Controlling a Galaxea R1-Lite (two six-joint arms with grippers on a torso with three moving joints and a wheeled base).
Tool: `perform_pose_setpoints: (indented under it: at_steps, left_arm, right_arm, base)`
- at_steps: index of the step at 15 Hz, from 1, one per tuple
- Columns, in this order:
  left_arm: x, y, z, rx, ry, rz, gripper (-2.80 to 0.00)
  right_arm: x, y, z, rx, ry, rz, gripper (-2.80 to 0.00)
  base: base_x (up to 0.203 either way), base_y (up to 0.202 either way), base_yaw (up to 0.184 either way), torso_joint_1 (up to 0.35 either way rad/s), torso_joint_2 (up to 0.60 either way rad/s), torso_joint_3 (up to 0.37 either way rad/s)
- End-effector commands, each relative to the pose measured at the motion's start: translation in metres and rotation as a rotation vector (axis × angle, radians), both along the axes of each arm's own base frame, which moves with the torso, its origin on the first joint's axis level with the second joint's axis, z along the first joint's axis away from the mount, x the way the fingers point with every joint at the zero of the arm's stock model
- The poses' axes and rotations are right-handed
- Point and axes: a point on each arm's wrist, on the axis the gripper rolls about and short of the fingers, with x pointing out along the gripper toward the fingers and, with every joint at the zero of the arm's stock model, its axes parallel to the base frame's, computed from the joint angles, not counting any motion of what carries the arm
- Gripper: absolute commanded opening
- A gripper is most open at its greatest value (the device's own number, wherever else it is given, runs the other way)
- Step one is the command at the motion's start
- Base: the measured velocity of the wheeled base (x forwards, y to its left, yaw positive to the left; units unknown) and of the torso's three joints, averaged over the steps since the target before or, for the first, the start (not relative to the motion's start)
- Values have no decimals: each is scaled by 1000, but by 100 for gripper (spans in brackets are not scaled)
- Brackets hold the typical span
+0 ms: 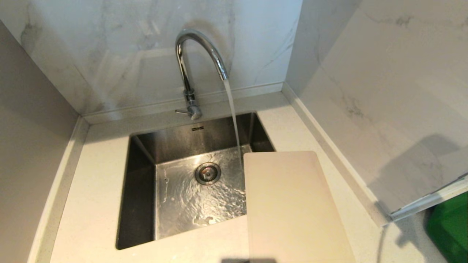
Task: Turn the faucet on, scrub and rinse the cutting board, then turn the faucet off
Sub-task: Pick up the cutting board
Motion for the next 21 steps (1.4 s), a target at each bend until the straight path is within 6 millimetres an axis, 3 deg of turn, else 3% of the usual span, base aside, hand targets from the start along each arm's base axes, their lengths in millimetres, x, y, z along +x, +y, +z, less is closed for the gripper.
perform_pose_setpoints:
  at_steps: [1, 4, 8, 13, 21]
  left_arm:
    - [0, 0, 0, 0, 0, 1, -280]
    - [0, 0, 0, 0, 0, 0, -280]
    - [0, 0, 0, 0, 0, 1, -280]
    - [0, 0, 0, 0, 0, 1, -280]
    - [0, 0, 0, 2, 0, 1, -280]
  right_arm:
    - [28, 9, -14, -42, 150, 67, -280]
    - [40, 21, -31, -96, 314, 154, -280]
    - [56, 33, -68, -278, 496, 193, -280]
    - [67, 46, -98, -496, 608, 278, -280]
    - [62, 65, -154, -748, 803, 407, -280]
  base:
    - [0, 0, 0, 0, 0, 0]
    - [0, 0, 0, 0, 0, 0]
    - [0, 0, 0, 0, 0, 0]
    - [0, 0, 0, 0, 0, 0]
    - [0, 0, 0, 0, 0, 0]
